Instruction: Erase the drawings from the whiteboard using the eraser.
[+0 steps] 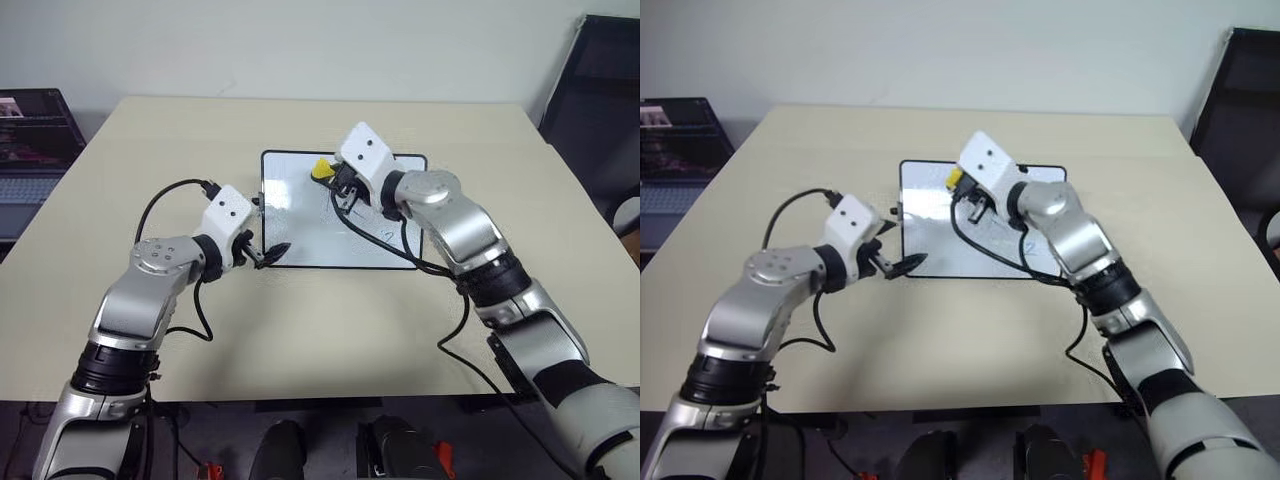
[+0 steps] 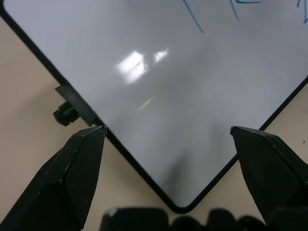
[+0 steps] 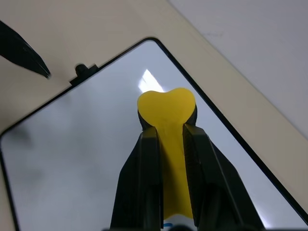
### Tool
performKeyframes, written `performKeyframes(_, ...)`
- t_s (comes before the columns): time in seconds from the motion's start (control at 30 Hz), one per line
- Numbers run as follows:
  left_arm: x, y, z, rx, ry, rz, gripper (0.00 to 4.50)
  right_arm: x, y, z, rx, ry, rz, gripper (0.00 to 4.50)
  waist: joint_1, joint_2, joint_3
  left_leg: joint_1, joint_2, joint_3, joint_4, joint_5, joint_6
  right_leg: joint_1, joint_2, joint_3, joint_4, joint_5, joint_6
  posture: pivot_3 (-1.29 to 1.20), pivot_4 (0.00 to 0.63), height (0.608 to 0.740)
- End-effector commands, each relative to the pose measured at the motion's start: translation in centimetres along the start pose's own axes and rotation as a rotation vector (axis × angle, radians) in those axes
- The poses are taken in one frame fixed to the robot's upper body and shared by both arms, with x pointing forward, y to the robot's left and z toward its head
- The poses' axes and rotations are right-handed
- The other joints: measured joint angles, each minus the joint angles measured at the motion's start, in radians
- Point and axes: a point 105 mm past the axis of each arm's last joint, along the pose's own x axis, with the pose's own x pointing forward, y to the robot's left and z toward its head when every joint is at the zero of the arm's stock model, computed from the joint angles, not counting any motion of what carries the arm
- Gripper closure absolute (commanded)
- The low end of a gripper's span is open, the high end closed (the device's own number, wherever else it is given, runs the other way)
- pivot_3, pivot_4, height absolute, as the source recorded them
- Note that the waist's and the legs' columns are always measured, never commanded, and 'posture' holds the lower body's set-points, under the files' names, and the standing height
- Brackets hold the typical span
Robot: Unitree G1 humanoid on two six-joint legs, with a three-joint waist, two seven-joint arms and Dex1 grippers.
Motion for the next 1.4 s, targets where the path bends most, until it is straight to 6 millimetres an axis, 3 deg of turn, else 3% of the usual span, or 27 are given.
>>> performKeyframes(0.03,-0.7,0.5,1.7,0.041,-0.042,0.026,0.0,0.8,-0.9,2.0,-0.079,-0.051,-0.014,4.21,-0.001,0.0,0.0,0.0,0.0,0.0,0.0,0.0,0.0,0.0,0.0,0.0,0.0,0.0,0.0,0.0,0.15,0.74)
performKeyframes(0.27,-0.9,-0.4,1.8,0.049,-0.038,0.01,0.0,2.4,-1.4,1.4,-0.231,0.017,-0.004,4.22,-0.007,0.0,0.0,0.0,0.001,-0.001,0.0,0.0,0.0,-0.001,0.0,0.0,0.001,0.0,0.0,0.0,0.15,0.74)
performKeyframes(0.53,-0.8,-0.7,2.0,0.054,-0.04,0.008,0.0,2.8,0.2,0.7,-0.403,0.068,0.103,4.28,-0.007,0.0,0.0,0.001,0.0,-0.001,0.0,0.0,0.0,-0.001,0.0,0.0,0.003,0.0,0.0,0.0,0.15,0.74)
performKeyframes(0.73,-0.6,-0.9,2.2,0.06,-0.045,-0.006,0.0,2.6,-1.8,1.8,-0.442,0.047,-0.008,4.28,-0.007,0.0,0.0,0.001,0.0,-0.001,0.001,0.0,0.0,-0.001,0.0,0.0,0.004,0.0,0.0,0.0,0.15,0.74)
performKeyframes(0.97,-0.4,-1.1,2.4,0.064,-0.052,-0.011,0.0,2.1,0.5,-1.4,-0.492,0.156,0.178,4.3,-0.007,0.0,0.0,0.001,0.0,0.0,0.001,0.0,0.0,-0.001,0.0,0.0,0.006,0.0,0.0,0.0,0.15,0.74)
performKeyframes(1.07,-0.4,-1.1,2.5,0.062,-0.054,-0.012,0.0,1.9,0.4,-1.2,-0.513,0.155,0.172,4.3,-0.007,0.0,0.0,0.002,0.0,0.0,0.001,0.0,0.0,-0.001,0.0,0.0,0.008,0.0,0.0,0.0,0.15,0.74)
performKeyframes(1.17,-0.3,-1.2,2.4,0.062,-0.056,-0.013,0.0,2.1,-1.8,1.2,-0.541,0.091,0.019,4.3,-0.007,0.0,0.0,0.003,0.0,0.0,0.002,0.0,0.0,-0.001,0.0,0.0,0.01,0.0,0.0,0.0,0.15,0.74)
performKeyframes(1.23,-0.3,-1.3,2.5,0.061,-0.058,-0.016,0.0,2.1,-2.1,1.5,-0.544,0.087,0.003,4.3,-0.007,0.0,0.0,0.003,0.0,0.0,0.003,0.0,0.0,-0.001,0.0,0.001,0.012,0.0,0.0,0.0,0.15,0.74)
performKeyframes(1.4,-0.3,-1.4,2.2,0.057,-0.054,-0.02,0.0,2.0,0.2,-0.9,-0.524,0.144,0.148,4.31,-0.007,0.0,0.0,0.003,0.0,0.0,0.003,0.0,0.0,-0.001,0.0,0.001,0.012,0.0,-0.001,0.0,0.15,0.74)
